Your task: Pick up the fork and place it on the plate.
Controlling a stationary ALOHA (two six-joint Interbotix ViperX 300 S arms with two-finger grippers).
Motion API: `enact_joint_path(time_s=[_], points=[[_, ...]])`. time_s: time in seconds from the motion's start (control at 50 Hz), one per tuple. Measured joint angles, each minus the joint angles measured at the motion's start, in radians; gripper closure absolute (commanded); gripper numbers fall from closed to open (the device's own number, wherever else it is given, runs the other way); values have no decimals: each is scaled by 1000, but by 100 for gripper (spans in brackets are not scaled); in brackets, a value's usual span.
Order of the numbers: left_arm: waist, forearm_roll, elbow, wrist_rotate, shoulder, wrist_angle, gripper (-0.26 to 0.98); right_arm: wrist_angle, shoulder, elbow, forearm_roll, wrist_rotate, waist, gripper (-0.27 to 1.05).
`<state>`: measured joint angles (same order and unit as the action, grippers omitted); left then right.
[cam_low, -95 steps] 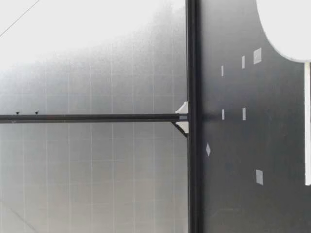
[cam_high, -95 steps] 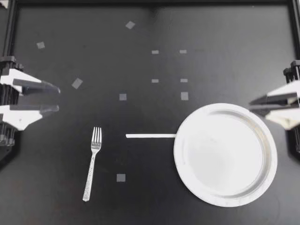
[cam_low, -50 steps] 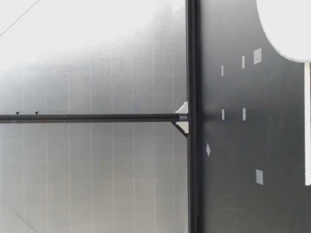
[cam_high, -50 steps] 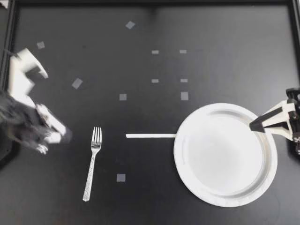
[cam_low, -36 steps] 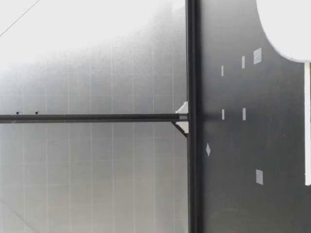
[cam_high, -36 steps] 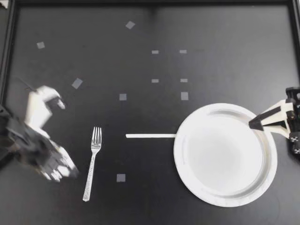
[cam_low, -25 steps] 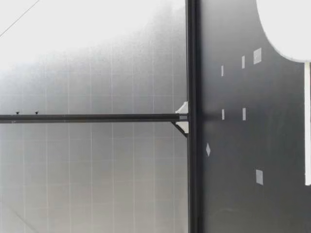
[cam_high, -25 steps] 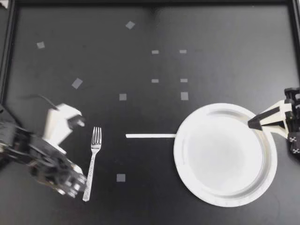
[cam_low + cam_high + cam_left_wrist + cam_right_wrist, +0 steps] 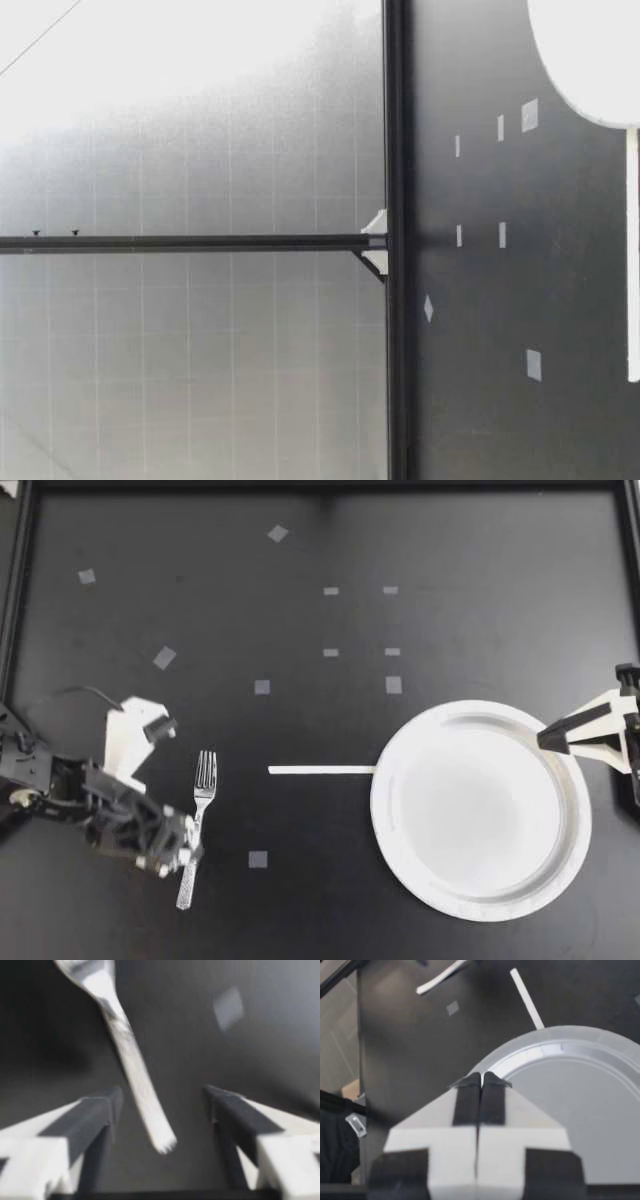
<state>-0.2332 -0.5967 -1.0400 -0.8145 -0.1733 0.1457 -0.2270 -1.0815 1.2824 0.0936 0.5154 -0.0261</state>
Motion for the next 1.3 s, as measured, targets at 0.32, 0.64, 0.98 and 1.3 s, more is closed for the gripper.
enact_joint_path(time_s=[0.32, 0.64, 0.98, 1.3], points=[[94, 80, 12, 5, 14, 104, 15, 11, 0, 15, 0, 0, 0, 94], [126, 127, 106, 6, 114, 153, 15, 40, -2, 32, 2, -5, 0, 94], [126, 135, 133, 6, 138, 192, 15, 40, -38, 41, 2, -2, 0, 94], [127, 138, 133, 5, 146, 193, 16, 40, -49, 46, 5, -2, 0, 94]])
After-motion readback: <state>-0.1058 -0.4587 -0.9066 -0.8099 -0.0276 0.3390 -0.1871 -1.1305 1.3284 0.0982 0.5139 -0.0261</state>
